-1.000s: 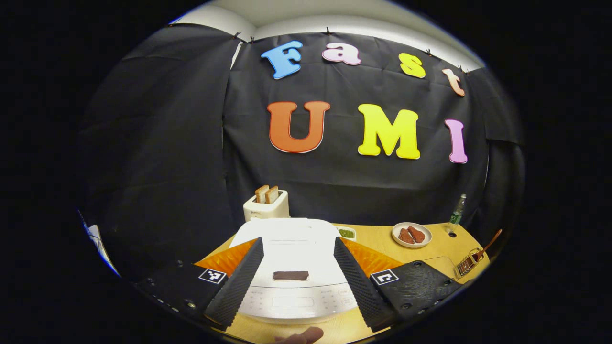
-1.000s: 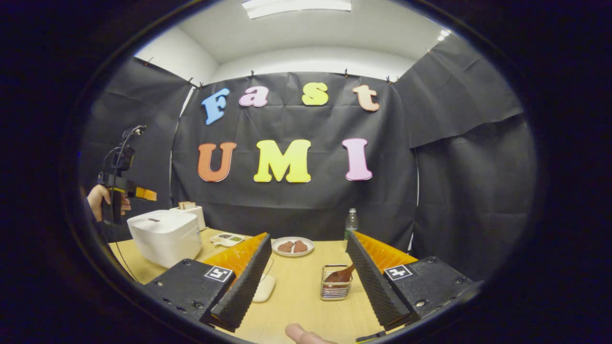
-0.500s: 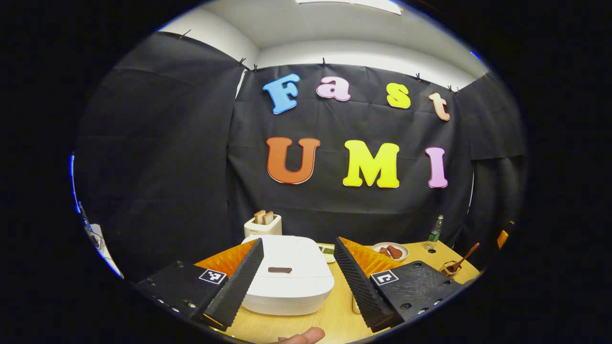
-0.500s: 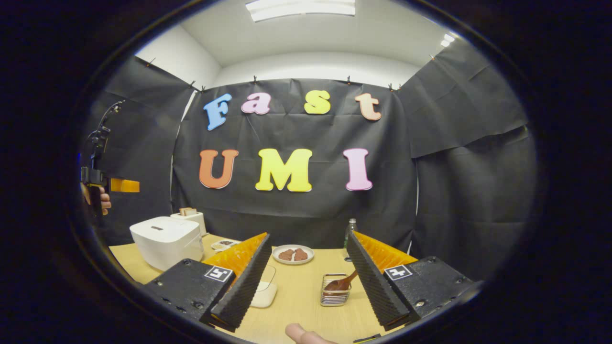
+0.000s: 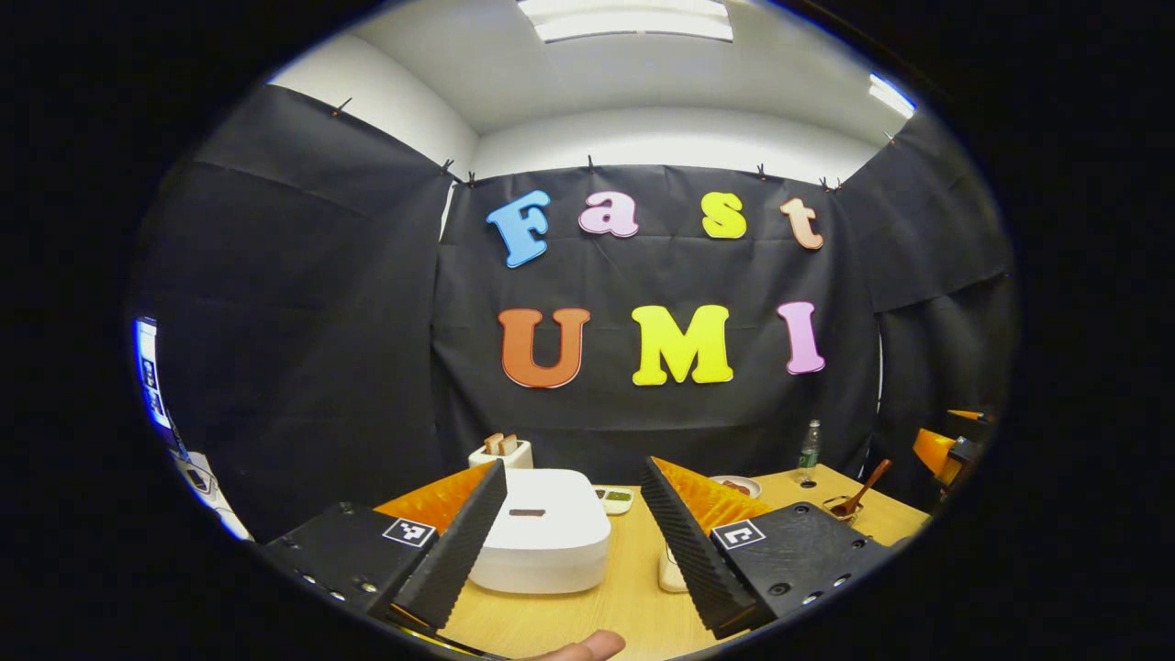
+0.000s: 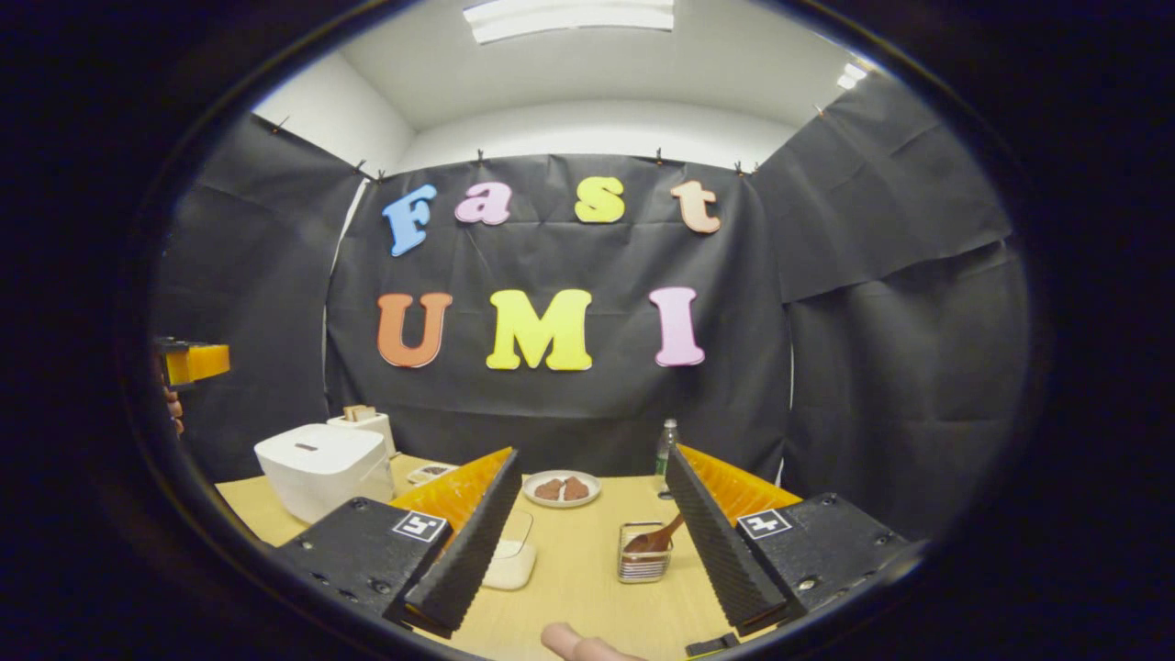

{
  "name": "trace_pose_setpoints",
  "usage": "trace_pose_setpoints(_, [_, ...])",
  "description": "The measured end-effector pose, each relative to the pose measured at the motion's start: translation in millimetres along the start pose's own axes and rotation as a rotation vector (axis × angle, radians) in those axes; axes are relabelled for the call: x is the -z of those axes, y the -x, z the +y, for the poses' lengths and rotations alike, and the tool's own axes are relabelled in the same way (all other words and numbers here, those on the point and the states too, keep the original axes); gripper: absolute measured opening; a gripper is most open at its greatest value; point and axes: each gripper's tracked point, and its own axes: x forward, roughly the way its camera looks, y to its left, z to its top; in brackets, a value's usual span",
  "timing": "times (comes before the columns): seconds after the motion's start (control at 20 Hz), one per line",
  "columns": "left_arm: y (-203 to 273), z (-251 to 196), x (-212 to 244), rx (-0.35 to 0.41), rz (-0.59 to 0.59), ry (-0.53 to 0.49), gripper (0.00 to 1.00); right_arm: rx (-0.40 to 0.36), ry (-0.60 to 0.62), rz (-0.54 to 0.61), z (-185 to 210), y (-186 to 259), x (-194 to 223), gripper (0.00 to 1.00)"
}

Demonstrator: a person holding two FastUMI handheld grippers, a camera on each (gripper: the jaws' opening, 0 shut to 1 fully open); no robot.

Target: Close the left gripper, press the button to open the rice cooker; take a wooden spoon from the chopstick holder with the right hand, scoop a spoonful of rice and pour it into the rice cooker, then put the wooden spoon back into the chopstick holder.

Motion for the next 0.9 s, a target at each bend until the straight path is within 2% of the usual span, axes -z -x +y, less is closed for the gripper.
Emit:
trace_pose_setpoints(0.15, [18.2, -19.5, 12.6, 0.038, 0.014, -0.014, 0.94, -0.035, -0.015, 0.002, 6.6, 11.9, 2.2, 0.96])
trace_pose_setpoints(0.2, [24.2, -30.6, 17.0, 0.068, 0.023, -0.012, 0.94, -0.029, -0.009, -0.006, 2.4, 14.0, 0.5, 0.99])
trace_pose_setpoints(0.3, [28.1, -40.8, 18.6, 0.099, 0.027, -0.023, 0.95, -0.011, -0.011, -0.027, -5.6, 15.4, -4.4, 0.99])
trace_pose_setpoints(0.4, [30.9, -43.2, 20.9, 0.101, 0.032, -0.019, 0.96, -0.012, -0.013, -0.026, -4.8, 18.7, -2.7, 0.96])
trace_pose_setpoints(0.5, [34.0, -46.1, 21.9, 0.105, 0.032, -0.02, 0.96, -0.016, -0.015, -0.013, -5.0, 20.1, 1.7, 0.99])
trace_pose_setpoints(0.6, [32.6, -43.1, 24.0, 0.096, 0.035, -0.022, 0.95, -0.027, -0.015, -0.005, -2.1, 20.2, 2.3, 0.96])
trace_pose_setpoints(0.75, [31.4, -36.8, 22.2, 0.076, 0.033, -0.008, 0.95, -0.03, -0.012, -0.008, -0.9, 21.9, -0.1, 0.99])
trace_pose_setpoints(0.9, [30.6, -39.9, 21.4, 0.095, 0.043, 0.019, 0.96, -0.035, -0.005, -0.018, 2.7, 23.0, -3.3, 0.96])
